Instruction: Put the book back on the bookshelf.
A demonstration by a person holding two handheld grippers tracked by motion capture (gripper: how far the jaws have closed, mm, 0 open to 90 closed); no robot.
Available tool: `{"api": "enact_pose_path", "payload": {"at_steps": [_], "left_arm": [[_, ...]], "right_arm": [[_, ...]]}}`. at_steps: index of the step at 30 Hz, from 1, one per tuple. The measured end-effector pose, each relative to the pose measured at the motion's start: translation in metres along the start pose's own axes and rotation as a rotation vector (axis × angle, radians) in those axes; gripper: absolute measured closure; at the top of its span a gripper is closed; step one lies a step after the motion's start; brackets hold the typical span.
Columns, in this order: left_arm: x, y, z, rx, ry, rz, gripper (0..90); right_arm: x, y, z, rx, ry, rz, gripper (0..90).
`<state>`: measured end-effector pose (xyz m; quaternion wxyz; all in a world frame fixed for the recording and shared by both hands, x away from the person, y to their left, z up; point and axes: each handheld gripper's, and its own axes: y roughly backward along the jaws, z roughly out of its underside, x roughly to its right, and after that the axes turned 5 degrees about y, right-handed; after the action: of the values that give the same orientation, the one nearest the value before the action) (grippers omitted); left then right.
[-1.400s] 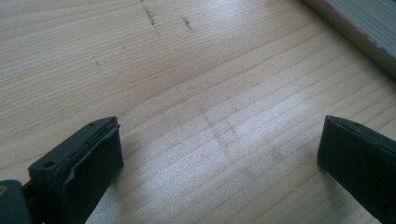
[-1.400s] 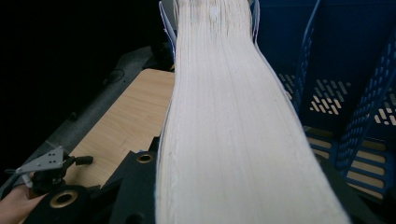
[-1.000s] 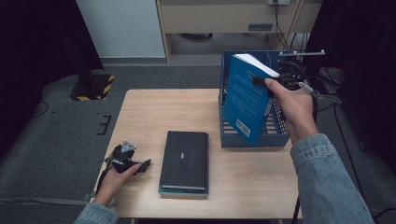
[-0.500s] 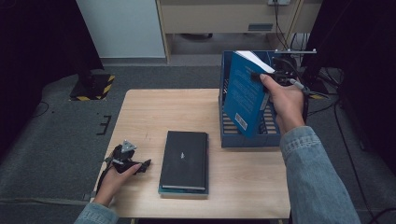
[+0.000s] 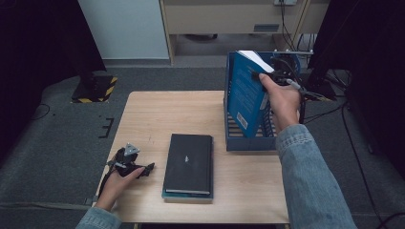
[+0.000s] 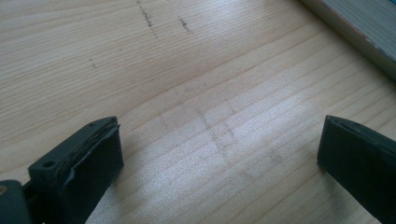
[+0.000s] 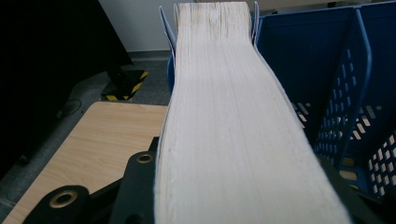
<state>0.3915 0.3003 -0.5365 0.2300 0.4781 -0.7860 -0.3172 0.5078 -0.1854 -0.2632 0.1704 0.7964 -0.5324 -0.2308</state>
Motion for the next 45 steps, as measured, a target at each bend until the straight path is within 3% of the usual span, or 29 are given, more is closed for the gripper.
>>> {"api": "enact_pose_path", "payload": {"at_steps": [21, 45], "left_arm": [[0.000, -0.001, -0.001, 0.000, -0.002, 0.003, 0.0], [0.001, -0.001, -0.001, 0.000, -0.003, 0.004, 0.0]], "right_arm": [[-0.010, -0.031, -0.002, 0.048, -0.021, 0.068, 60.7], [-0.013, -0.059, 0.020, 0.053, -0.019, 0.098, 60.6]]}}
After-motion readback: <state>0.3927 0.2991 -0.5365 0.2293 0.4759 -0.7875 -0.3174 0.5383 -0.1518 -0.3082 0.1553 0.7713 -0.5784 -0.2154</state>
